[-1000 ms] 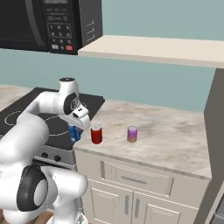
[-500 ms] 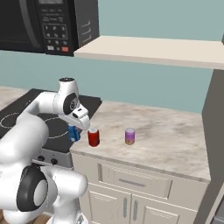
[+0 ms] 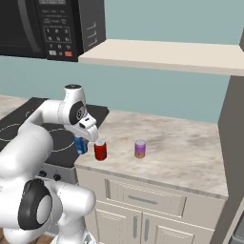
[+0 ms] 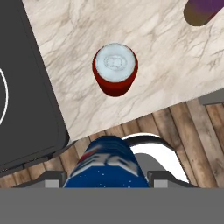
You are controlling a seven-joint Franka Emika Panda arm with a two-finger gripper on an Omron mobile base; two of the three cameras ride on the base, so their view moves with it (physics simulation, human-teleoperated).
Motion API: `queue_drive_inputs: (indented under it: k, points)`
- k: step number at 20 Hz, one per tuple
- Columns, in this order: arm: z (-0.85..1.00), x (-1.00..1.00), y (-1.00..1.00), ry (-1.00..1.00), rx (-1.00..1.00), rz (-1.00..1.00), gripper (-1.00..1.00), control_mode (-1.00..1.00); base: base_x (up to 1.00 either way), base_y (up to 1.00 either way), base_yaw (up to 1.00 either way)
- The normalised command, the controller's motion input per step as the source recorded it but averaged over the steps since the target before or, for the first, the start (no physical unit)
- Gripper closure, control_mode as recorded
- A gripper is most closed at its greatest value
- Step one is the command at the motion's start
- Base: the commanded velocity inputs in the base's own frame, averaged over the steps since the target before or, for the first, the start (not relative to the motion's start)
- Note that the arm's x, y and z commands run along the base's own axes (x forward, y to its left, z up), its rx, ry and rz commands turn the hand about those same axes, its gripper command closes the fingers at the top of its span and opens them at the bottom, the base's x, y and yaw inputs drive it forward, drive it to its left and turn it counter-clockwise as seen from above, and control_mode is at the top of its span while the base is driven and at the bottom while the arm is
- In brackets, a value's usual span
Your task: Four empty soda cans are scattered around the kitchen. Gather all the cans and cluster them next to the stove for recycling.
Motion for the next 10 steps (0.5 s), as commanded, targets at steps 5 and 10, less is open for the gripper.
queue_drive_inputs:
  k: [5,10]
  points:
    - [0.0,0.0,0.0,0.0,0.0,0.0,1.0,1.0,0.03,0.0,0.0]
    - [0.0,0.0,0.0,0.0,0.0,0.0,1.0,1.0,0.0,0.0,0.0]
